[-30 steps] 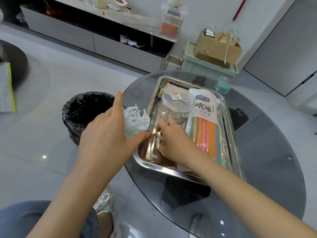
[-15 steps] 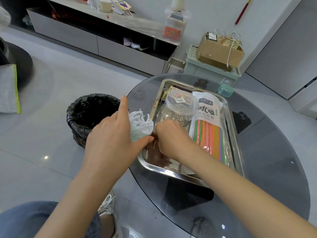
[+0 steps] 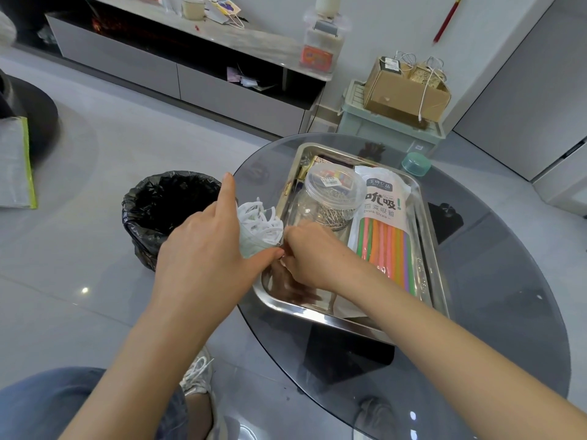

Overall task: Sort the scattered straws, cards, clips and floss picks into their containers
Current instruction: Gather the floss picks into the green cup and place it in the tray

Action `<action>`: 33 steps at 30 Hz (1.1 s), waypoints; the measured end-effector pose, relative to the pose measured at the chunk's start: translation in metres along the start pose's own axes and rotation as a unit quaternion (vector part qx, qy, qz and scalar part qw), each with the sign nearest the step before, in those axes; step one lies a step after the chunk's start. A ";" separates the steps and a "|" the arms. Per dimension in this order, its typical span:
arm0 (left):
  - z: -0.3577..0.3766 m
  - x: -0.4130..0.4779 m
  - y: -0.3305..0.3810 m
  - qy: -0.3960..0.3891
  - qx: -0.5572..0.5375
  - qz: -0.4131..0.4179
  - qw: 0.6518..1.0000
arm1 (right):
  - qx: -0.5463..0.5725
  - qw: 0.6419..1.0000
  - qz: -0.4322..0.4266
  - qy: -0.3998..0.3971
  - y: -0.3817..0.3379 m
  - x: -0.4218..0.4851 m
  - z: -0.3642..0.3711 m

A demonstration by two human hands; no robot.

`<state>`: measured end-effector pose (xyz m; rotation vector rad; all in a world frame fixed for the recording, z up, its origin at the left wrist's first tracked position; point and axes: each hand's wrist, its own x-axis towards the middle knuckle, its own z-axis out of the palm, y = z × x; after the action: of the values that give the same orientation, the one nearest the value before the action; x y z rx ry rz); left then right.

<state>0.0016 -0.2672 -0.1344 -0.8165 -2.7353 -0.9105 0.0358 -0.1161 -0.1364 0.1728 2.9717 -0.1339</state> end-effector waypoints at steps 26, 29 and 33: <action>-0.003 0.000 -0.006 0.002 -0.015 -0.004 1.000 | 0.262 0.964 -0.023 -0.047 0.008 -0.065 0.000; -0.002 0.000 -0.006 -0.001 -0.011 -0.003 1.000 | 0.223 0.972 -0.017 -0.070 0.008 -0.066 0.000; -0.002 -0.001 -0.006 -0.005 -0.012 -0.002 1.000 | 0.254 0.963 -0.002 -0.087 0.009 -0.066 -0.003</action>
<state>-0.0006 -0.2724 -0.1364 -0.8213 -2.7405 -0.9441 0.1015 -0.1137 -0.1236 0.2010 2.6994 -0.8651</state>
